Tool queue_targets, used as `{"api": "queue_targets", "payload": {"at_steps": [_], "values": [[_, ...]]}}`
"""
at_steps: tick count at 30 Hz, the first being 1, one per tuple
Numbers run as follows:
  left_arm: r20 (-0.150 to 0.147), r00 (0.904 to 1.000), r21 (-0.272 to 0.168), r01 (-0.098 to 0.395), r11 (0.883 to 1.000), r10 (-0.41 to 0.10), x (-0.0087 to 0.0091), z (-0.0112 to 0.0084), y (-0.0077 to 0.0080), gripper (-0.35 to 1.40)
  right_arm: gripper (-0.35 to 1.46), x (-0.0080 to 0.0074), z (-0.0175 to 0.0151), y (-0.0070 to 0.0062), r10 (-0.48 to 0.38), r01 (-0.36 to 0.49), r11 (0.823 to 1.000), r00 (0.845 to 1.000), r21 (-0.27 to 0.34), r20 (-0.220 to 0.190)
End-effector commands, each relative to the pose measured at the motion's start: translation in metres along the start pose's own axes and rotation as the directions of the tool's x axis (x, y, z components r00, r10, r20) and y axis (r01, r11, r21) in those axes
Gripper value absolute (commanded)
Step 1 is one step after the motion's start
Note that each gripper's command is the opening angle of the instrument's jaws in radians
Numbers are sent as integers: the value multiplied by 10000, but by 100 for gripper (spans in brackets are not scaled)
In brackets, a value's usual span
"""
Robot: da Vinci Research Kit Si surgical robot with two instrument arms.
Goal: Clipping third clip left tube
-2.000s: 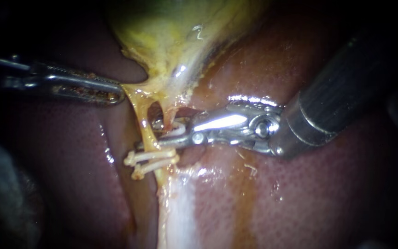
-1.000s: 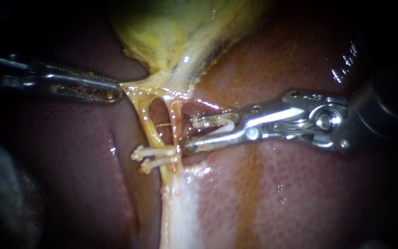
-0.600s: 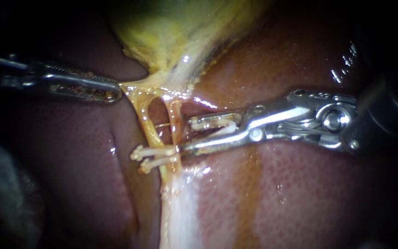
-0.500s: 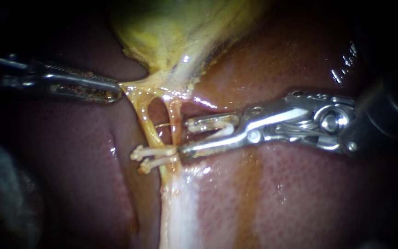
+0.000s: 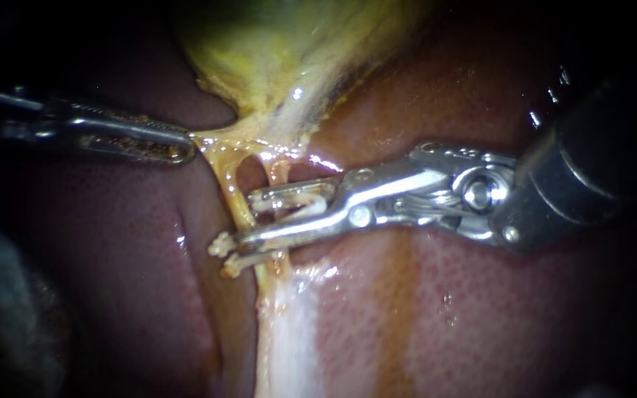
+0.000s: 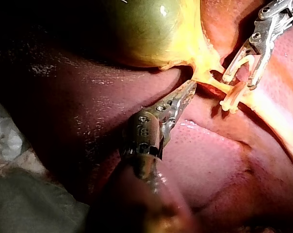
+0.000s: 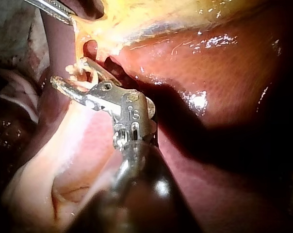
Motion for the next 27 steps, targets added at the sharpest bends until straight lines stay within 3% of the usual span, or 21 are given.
{"api": "queue_targets", "payload": {"at_steps": [1, 7, 13, 18, 27], "values": [[0, 10000, -1, -1, 10000, 1, 0, 0, 0, -35, 43, -2, 0, 3, 49, -49, 10000, 10000, 12, -11], [0, 10000, -2, -1, 10000, 1, 0, 0, 0, -35, 43, -11, 2, 20, 93, -93, 9999, 10000, -48, 23], [-1, 10000, 0, 1, 10000, -1, 0, 0, 0, -35, 43, -18, 14, 27, 87, -87, 10000, 9999, -47, 68], [-2, 10000, 3, 3, 10000, -3, 0, 1, 0, -35, 43, -20, 28, 29, 42, -46, 9998, 9998, 207, 191], [-14, 10000, 32, 15, 10000, -15, 2, 5, 2, -35, 44, -13, 55, 26, 46, -45, 9994, 10000, 350, -22]]}}
